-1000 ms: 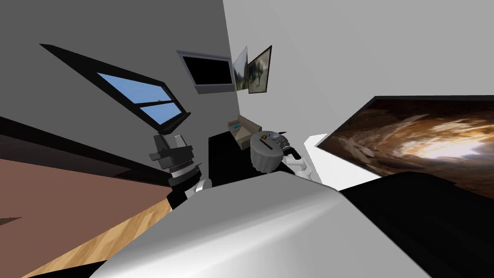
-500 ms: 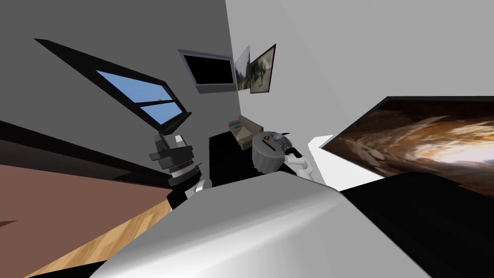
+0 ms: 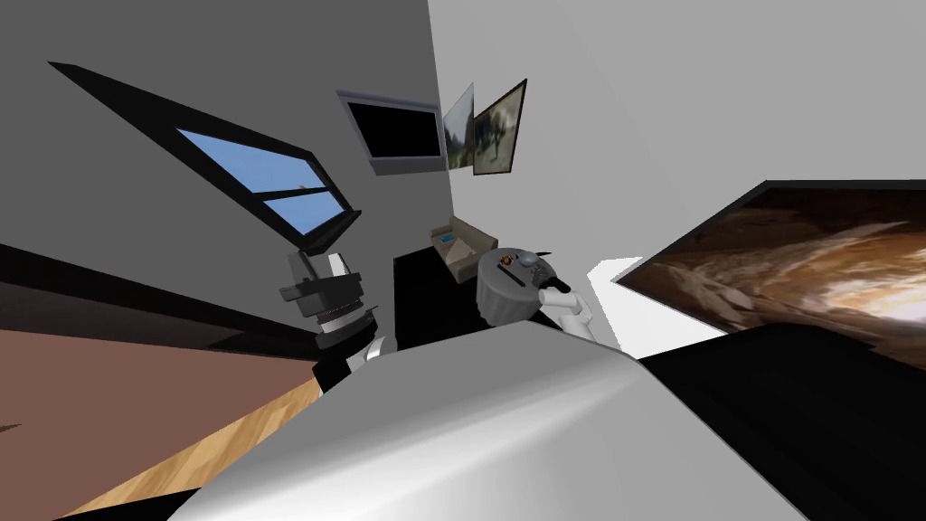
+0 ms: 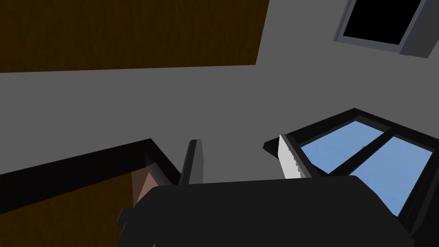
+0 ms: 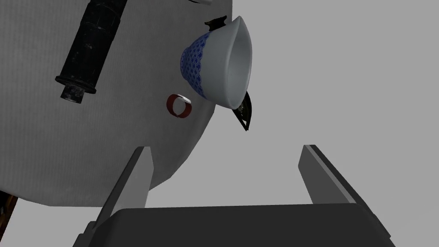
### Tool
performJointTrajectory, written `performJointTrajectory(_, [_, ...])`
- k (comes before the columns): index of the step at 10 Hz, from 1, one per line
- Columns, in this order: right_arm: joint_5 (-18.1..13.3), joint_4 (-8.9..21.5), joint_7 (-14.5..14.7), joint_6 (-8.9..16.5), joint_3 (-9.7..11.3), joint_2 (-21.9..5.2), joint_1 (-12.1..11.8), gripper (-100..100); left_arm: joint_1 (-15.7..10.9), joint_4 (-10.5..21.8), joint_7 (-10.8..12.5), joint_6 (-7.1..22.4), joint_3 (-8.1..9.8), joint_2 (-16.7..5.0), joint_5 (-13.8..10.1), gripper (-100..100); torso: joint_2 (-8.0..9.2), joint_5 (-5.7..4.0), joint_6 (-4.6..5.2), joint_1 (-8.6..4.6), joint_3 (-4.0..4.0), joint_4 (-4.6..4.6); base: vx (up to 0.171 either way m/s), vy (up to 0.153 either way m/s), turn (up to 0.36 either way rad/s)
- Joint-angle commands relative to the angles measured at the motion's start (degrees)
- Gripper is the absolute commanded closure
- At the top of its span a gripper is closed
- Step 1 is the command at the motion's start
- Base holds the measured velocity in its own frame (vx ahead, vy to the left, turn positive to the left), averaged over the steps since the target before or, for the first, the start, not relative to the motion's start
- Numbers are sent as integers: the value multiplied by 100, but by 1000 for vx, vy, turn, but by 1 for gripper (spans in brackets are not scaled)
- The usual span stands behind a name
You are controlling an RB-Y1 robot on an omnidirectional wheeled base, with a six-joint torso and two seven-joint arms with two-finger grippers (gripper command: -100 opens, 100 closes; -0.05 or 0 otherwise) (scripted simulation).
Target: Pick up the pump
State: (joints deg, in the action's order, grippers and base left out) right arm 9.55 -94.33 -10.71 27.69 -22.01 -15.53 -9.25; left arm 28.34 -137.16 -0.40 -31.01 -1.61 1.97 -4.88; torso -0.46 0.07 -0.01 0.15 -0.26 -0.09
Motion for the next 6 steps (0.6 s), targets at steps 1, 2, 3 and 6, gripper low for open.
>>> performJointTrajectory(1, [36, 141, -72, 286, -67, -20, 26, -100, 0, 0, 0, 0, 0, 0, 0, 0, 0, 0, 0, 0, 0, 0, 99, 52, 15])
performJointTrajectory(2, [146, 391, -213, 461, -221, -128, 104, -100, 0, 0, 0, 0, 0, 0, 0, 0, 1, 0, 0, -1, -1, -2, 114, 72, 44])
performJointTrajectory(3, [146, 391, -213, 639, -221, -128, 104, -100, 0, 0, 0, 0, 0, 0, 0, 0, -5, 1, 0, 5, -3, -2, 131, 68, 13])
performJointTrajectory(6, [255, 641, -354, 1116, -373, -239, 178, -100, 0, 0, 0, 0, 0, 0, 0, 0, 2, -1, 1, -4, 1, 0, 92, 42, 18])
